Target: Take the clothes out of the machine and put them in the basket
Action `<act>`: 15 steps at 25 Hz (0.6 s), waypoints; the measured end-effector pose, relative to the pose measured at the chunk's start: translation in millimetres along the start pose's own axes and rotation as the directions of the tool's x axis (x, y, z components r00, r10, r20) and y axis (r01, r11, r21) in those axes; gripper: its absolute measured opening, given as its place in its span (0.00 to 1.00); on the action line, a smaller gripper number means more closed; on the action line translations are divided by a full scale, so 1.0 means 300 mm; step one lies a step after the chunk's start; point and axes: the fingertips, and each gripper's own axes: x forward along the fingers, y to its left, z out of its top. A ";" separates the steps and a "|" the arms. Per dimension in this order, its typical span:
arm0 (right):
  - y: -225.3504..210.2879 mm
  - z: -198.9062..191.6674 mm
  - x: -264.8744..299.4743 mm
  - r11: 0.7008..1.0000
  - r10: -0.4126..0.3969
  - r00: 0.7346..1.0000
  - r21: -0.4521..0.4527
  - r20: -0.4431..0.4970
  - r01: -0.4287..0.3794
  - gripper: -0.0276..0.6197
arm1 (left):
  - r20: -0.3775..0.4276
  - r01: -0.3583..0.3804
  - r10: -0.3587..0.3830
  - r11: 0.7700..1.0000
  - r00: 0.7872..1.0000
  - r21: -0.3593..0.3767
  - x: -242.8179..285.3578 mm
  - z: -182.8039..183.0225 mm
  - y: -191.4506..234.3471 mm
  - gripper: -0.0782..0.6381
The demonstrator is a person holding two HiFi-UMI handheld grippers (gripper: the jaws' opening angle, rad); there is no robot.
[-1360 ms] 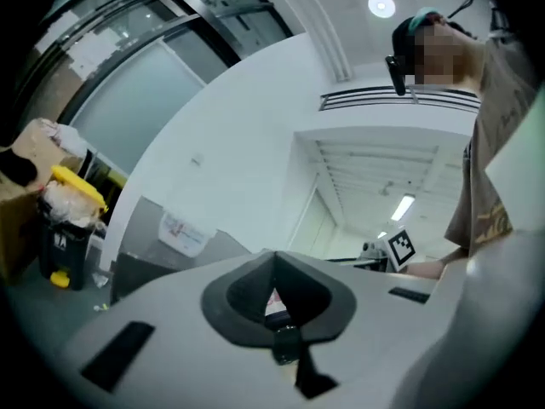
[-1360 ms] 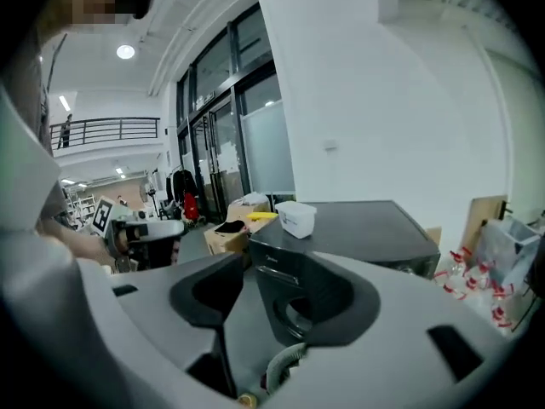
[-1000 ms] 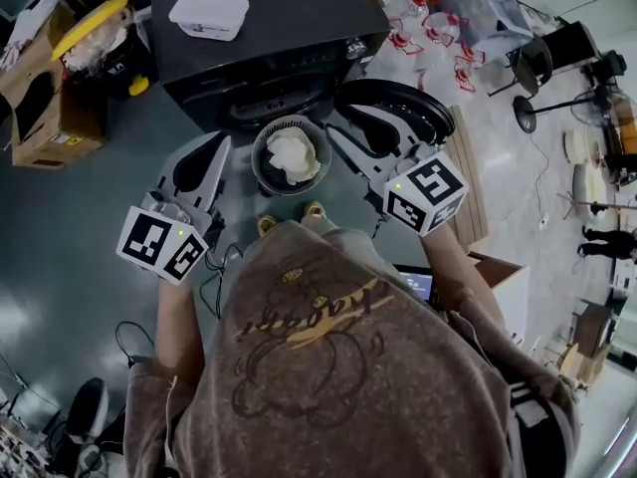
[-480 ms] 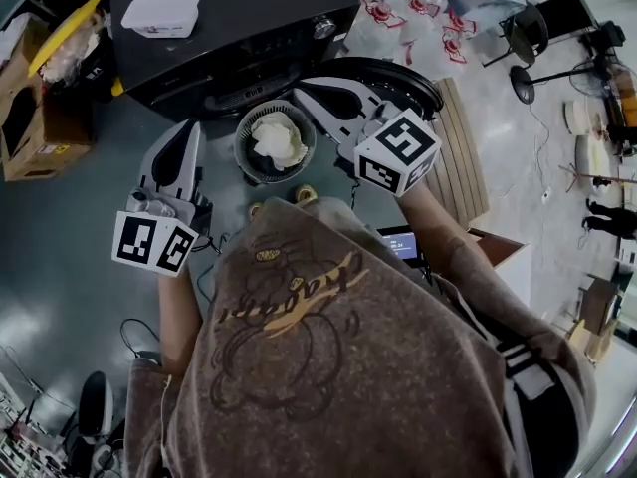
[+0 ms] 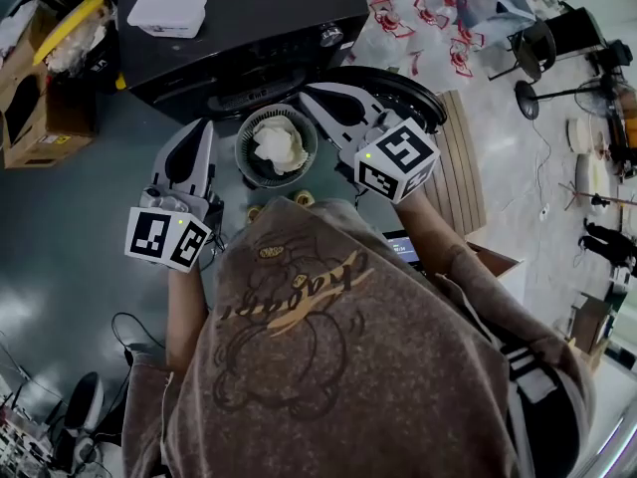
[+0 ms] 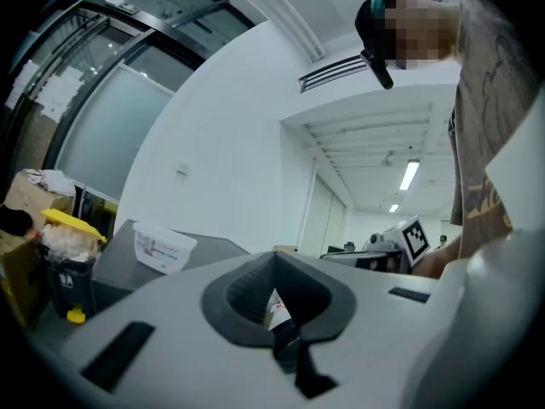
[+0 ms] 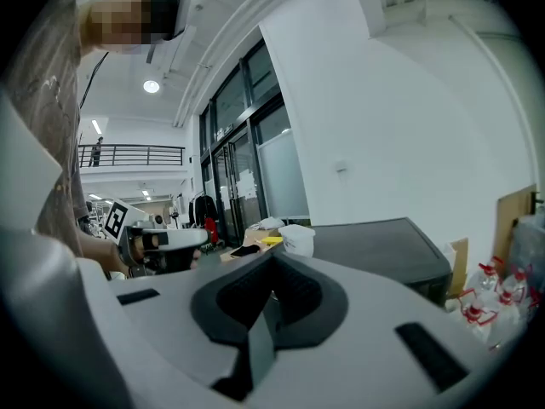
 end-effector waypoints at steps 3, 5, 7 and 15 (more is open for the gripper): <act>-0.010 -0.007 0.003 1.000 -0.003 1.000 0.000 0.001 0.003 0.04 | 0.004 -0.023 0.023 1.000 1.000 0.000 0.002 0.001 0.002 0.12; -0.014 -0.007 0.005 1.000 -0.002 1.000 0.005 0.005 0.002 0.04 | 0.001 -0.035 0.035 0.999 0.999 0.003 -0.001 0.000 0.004 0.11; -0.014 -0.010 0.006 1.000 0.002 1.000 0.006 0.003 -0.002 0.04 | -0.006 -0.045 0.045 0.999 0.999 0.006 -0.005 -0.005 0.005 0.12; -0.022 -0.011 -0.002 1.000 0.002 1.000 -0.004 0.005 -0.002 0.04 | -0.023 -0.076 0.076 0.997 0.997 0.011 -0.004 -0.021 0.003 0.11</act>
